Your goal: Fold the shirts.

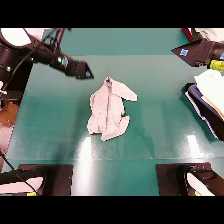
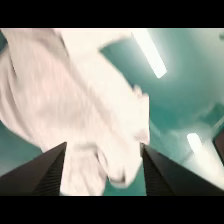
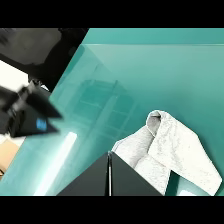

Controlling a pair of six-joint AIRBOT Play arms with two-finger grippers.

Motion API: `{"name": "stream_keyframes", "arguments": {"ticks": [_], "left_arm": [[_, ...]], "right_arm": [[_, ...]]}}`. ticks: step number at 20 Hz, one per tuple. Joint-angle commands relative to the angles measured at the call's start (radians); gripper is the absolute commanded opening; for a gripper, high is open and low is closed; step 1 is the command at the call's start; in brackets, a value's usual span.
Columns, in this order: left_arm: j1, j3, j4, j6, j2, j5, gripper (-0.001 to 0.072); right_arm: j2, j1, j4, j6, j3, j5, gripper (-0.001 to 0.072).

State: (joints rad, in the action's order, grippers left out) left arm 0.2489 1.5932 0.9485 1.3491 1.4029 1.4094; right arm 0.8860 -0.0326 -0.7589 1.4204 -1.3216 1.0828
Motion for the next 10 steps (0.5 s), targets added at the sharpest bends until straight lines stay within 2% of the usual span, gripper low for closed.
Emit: {"name": "stream_keyframes", "arguments": {"ticks": [1, 5, 8, 10], "left_arm": [[0.012, -0.267, -0.012, 0.033, -0.083, -0.003, 0.0548], [0.162, -0.656, -0.019, 0.069, -0.213, -0.239, 0.0549], [0.266, -0.766, -0.063, 0.070, -0.214, -0.378, 0.0549], [0.314, -0.797, -0.062, 0.104, -0.214, -0.488, 0.0548]], "right_arm": [[0.006, -0.001, -0.002, 0.001, -0.001, 0.005, 0.0017], [0.039, -0.001, 0.000, 0.001, -0.001, 0.024, 0.0017], [0.071, -0.001, 0.008, 0.001, -0.001, 0.057, 0.0017], [0.085, -0.001, 0.008, 0.001, -0.001, 0.071, 0.0017]]}}
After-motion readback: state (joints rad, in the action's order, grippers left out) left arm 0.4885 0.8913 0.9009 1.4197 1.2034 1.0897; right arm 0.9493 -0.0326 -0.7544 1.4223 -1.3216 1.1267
